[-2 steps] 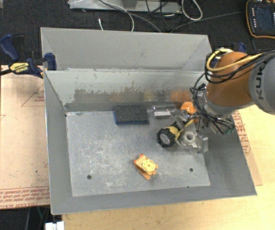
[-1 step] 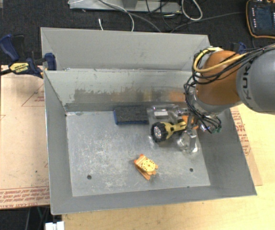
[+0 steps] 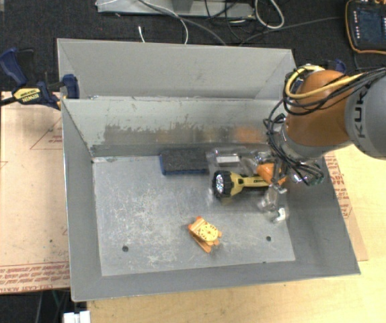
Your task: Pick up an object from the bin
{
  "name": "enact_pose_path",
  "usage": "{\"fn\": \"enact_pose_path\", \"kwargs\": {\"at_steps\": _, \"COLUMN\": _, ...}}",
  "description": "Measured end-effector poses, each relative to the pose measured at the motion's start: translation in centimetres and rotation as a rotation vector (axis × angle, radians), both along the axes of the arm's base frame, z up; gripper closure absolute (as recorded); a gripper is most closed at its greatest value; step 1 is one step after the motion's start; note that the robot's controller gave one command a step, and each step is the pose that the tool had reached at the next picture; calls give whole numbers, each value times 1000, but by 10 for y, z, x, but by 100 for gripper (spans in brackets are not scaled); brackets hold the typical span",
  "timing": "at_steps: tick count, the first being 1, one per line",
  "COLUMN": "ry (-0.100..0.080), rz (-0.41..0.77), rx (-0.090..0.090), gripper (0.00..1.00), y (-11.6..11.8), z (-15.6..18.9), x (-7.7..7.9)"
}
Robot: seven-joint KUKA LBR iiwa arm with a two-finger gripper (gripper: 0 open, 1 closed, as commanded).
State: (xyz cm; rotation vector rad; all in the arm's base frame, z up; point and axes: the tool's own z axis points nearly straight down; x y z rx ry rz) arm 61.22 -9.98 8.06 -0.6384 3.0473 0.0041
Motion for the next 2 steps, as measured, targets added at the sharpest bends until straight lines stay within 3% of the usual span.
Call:
{"fn": "enact_pose_path", "kwargs": {"at_steps": 1, "ry": -9, "rz": 69, "rx": 2, "gripper": 0, "y": -28, "z": -9, "x": 18}}
{"fn": "enact_pose_path", "kwargs": {"at_steps": 2, "ry": -2, "rz": 150, "rx": 17, "gripper": 100, "y": -36, "z": -10, "x": 22}}
